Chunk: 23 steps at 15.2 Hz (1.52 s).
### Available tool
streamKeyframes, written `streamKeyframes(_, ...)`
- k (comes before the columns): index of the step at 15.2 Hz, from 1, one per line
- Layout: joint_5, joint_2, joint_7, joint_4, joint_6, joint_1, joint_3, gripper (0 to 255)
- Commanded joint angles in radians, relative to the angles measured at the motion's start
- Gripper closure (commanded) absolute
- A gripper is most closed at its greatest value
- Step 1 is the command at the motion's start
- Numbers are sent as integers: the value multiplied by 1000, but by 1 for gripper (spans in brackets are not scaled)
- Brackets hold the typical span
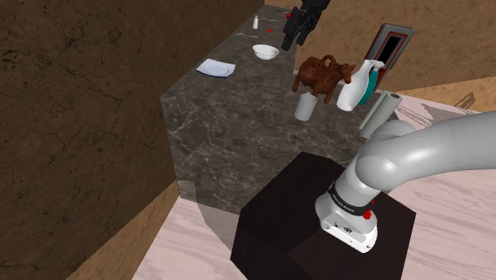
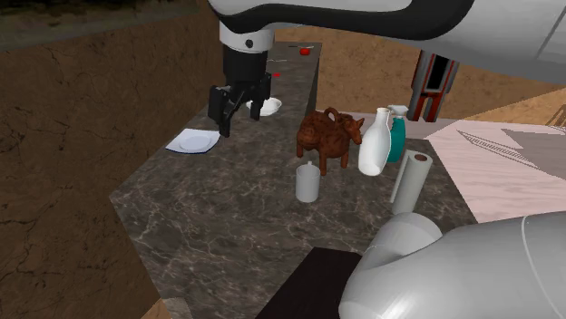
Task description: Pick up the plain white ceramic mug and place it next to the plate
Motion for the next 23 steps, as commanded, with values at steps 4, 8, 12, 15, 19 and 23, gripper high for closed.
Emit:
streamKeyframes(4, -27, -26, -50, -91, 65, -16, -42, 0)
streamKeyframes(8, -67, -44, -117, -198, 157, -42, -104, 0)
streamKeyframes(12, -110, -40, -187, -288, 254, -72, -172, 0)
streamKeyframes(15, -144, -20, -241, -343, 333, -96, -227, 0)
streamKeyframes(19, -186, 32, -316, -399, 446, -126, -307, 0)
streamKeyframes(23, -220, 114, -397, -432, 569, -146, -396, 0)
